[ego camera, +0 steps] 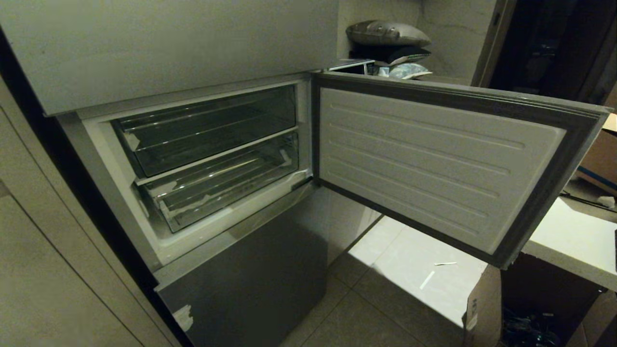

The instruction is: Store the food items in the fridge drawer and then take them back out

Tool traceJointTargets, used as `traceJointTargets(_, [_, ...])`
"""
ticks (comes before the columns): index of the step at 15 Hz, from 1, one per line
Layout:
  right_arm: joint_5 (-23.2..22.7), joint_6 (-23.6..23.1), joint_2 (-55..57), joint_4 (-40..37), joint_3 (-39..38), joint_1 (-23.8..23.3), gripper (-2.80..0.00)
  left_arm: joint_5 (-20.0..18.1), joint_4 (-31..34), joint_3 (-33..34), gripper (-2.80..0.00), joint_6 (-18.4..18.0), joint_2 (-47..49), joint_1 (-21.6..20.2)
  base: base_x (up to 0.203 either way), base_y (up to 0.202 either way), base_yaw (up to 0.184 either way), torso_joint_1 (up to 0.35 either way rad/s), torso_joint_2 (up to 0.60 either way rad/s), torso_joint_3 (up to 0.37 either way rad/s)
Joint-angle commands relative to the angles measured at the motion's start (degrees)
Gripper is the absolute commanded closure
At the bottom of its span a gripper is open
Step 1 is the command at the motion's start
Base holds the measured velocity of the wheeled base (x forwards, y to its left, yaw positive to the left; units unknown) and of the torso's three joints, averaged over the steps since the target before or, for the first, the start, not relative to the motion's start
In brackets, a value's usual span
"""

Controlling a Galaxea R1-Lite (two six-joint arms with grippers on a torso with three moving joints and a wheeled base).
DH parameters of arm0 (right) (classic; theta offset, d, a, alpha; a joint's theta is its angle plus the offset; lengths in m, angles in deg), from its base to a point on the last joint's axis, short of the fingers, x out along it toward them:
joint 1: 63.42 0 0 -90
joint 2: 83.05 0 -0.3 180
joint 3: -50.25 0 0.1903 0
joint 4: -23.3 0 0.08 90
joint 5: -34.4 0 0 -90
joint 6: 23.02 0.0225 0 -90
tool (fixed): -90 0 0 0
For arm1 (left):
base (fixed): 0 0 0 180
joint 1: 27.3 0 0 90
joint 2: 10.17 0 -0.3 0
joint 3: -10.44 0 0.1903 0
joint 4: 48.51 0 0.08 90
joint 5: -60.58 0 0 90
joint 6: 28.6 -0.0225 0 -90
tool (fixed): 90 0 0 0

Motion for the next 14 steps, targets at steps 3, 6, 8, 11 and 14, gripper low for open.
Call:
traceJointTargets(3, [0.0, 0.08, -0.01, 0.04, -1.67, 0.0, 0.0, -7.4, -0.02, 2.03, 0.0, -1.25, -12.15, -2.81, 0.0, 0.0, 0.0, 0.0, 0.0, 0.0])
traceJointTargets(6, [0.0, 0.01, 0.07, 0.04, -1.67, 0.0, 0.0, -12.11, -0.86, 3.59, 0.0, -3.61, -15.83, -2.82, 0.0, 0.0, 0.0, 0.0, 0.0, 0.0])
traceJointTargets(8, [0.0, 0.01, -0.01, 0.04, -1.67, 0.0, 0.0, -10.66, -3.23, 4.42, 0.0, -2.87, -15.75, -2.79, 0.0, 0.0, 0.0, 0.0, 0.0, 0.0])
traceJointTargets(11, [0.0, 0.01, -0.01, 0.04, -1.67, 0.0, 0.0, -9.84, -4.91, 4.98, 0.0, -0.08, -15.75, -2.78, 0.0, 0.0, 0.0, 0.0, 0.0, 0.0])
traceJointTargets(14, [0.0, 0.01, 0.07, 0.04, -1.67, 0.0, 0.0, -9.05, -5.0, 4.98, 0.0, 2.12, -15.75, -2.83, 0.0, 0.0, 0.0, 0.0, 0.0, 0.0])
